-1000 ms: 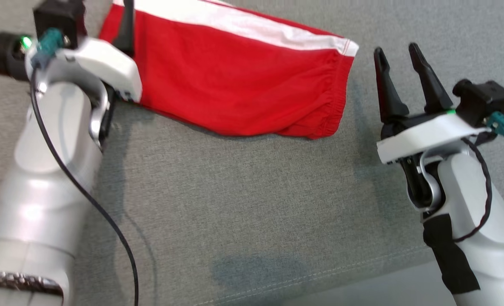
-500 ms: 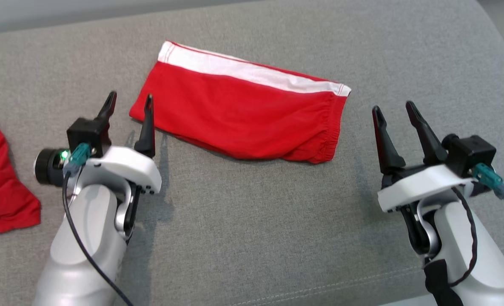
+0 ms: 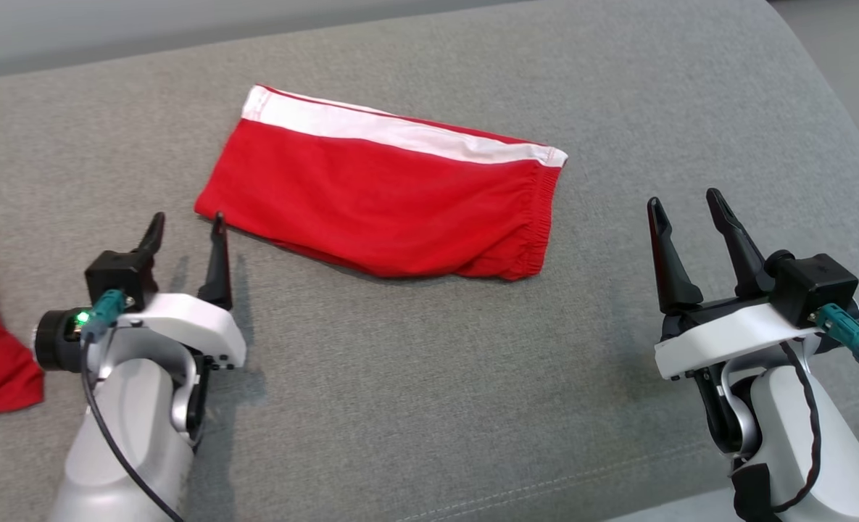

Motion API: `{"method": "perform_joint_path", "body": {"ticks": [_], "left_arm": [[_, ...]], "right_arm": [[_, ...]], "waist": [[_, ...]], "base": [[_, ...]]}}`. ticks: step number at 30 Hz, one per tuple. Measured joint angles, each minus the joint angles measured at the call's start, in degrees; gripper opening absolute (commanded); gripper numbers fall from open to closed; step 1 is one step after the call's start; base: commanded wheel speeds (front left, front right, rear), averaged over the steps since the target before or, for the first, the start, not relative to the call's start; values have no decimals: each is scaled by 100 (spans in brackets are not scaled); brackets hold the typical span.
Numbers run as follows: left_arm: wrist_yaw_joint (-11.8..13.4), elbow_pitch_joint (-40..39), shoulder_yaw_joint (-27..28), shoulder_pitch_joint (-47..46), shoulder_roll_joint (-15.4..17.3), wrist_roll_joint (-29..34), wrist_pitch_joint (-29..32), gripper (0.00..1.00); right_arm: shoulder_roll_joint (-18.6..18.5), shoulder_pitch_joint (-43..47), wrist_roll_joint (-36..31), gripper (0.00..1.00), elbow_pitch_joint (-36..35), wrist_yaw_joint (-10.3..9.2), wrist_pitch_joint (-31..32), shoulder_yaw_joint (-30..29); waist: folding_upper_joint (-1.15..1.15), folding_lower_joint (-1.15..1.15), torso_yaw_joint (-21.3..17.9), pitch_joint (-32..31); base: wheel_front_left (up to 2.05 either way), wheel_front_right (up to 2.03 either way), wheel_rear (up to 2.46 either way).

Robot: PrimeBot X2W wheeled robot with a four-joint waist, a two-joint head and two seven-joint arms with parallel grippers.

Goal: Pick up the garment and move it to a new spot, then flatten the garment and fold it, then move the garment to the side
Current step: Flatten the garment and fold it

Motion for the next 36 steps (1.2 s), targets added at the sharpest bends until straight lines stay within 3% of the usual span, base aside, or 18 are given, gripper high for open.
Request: {"method": "perform_joint_path", "body": {"ticks": [7, 18, 29, 31, 32, 33, 34, 35, 36], "left_arm": [[-107, 385, 274, -545, 129, 8, 4, 100], [-45, 1618, 567, -1357, 482, 5, 3, 100], [-109, 2649, 415, -2013, 460, 16, 156, 100], [-149, 2787, 401, -2103, 422, 13, 215, 88], [-149, 2843, 372, -2126, 415, 14, 216, 76], [-153, 2887, 360, -2146, 403, 14, 218, 49], [-155, 2936, 339, -2172, 397, 15, 229, 36], [-157, 2997, 327, -2206, 387, 13, 268, 5], [-162, 3038, 324, -2215, 372, 9, 290, 0]], "right_arm": [[34, -1, 2, 100, -154, 0, 0, 7], [78, -52, 94, 100, -197, 0, 0, 13], [110, -130, 253, 100, -198, 0, 0, 90], [112, -191, 261, 100, -200, 0, 0, 145], [112, -197, 280, 100, -202, 0, 0, 175], [116, -196, 307, 100, -198, 0, 0, 196], [118, -195, 309, 100, -197, 0, 0, 202], [118, -195, 309, 100, -196, 0, 0, 203], [118, -195, 309, 100, -191, 0, 0, 205]], "waist": [[0, 0, -318, 320], [0, 0, -851, 859], [0, 0, -793, 909], [0, 0, -772, 900], [0, 0, -764, 892], [0, 0, -756, 885], [0, 0, -749, 876], [0, 0, -741, 866], [0, 0, -733, 852]], "base": [[0, 0, 0], [0, 0, 0], [0, 0, 0], [0, 0, 0], [0, 0, 0], [0, 0, 0], [0, 0, 0], [0, 0, 0], [0, 0, 0]]}}
